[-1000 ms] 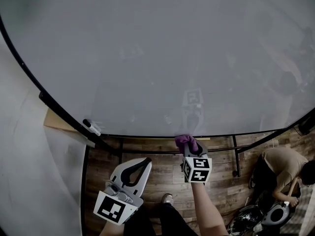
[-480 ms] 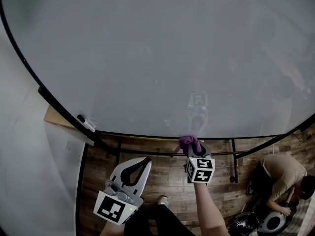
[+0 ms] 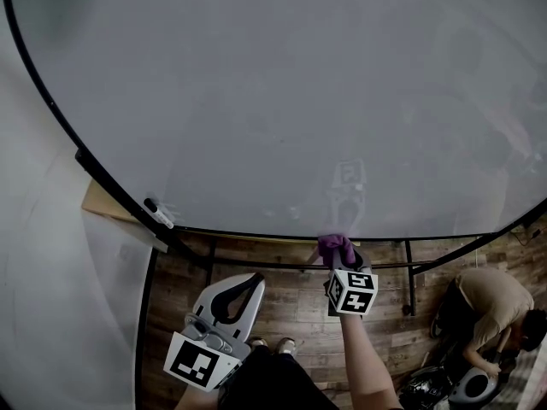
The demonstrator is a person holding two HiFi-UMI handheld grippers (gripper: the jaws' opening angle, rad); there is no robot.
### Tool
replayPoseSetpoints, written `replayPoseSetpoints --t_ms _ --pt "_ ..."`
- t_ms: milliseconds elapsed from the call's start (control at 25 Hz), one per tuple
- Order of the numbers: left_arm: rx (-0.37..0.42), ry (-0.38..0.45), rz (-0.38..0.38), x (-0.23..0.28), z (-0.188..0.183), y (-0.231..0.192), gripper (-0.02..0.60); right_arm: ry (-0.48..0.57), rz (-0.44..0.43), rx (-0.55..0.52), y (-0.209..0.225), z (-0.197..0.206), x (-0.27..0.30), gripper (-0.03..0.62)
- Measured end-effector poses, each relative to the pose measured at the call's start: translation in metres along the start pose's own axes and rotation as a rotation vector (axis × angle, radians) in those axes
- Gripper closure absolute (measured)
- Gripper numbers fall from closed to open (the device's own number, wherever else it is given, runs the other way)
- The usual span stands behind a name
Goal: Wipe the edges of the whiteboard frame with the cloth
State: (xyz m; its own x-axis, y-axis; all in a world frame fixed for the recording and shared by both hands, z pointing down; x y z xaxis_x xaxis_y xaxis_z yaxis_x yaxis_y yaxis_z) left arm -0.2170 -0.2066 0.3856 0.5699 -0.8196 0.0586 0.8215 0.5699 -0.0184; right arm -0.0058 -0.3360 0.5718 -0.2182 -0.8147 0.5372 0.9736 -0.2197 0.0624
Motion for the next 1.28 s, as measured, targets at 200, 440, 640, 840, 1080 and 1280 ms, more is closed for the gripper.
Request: replayPoseSetpoints --t_ms 200,440,640,840,1080,1280 --pt "-0.030 -0.022 0.046 -0.007 -0.001 -0.007 0.565 -0.002 0.034 0.025 0.000 -0.001 -0.002 0.517" --pt "-0.037 -0.022 0.127 -0.011 -0.002 -0.013 0.565 -0.014 0.084 0.060 0.000 -0.002 -0.004 0.517" --pt "-0.042 -0.031 0.173 -0.010 0.000 -0.016 0.565 -0.021 0.104 0.057 0.000 -0.003 -0.005 0.517" --pt "-0.022 -0.001 0.170 -0.009 -0.002 -0.019 0.565 -0.020 0.102 0.066 0.001 -0.002 -0.005 0.517" --pt "-0.023 0.005 0.132 -0.001 -0.007 -0.009 0.565 -0.035 0.046 -0.002 0.001 -0.003 -0.001 0.517" --pt "0.000 0.020 0.085 0.007 -0.010 0.012 0.565 -0.032 -0.010 -0.055 0.005 -0.003 -0.002 0.517"
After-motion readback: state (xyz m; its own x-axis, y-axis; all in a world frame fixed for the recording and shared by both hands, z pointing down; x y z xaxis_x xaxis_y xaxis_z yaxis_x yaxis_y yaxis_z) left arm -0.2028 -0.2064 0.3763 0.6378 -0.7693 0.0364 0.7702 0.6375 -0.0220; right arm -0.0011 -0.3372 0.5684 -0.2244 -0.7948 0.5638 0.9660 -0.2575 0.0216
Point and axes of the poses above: the fingertips, and each gripper's own axes: x forward along the fingers, y to its right, z out of its underside, the point moved 3 cm from there along -x, backward along the fingers, and after that the axes turned 5 degrees about -y, right-handed, at the moved point
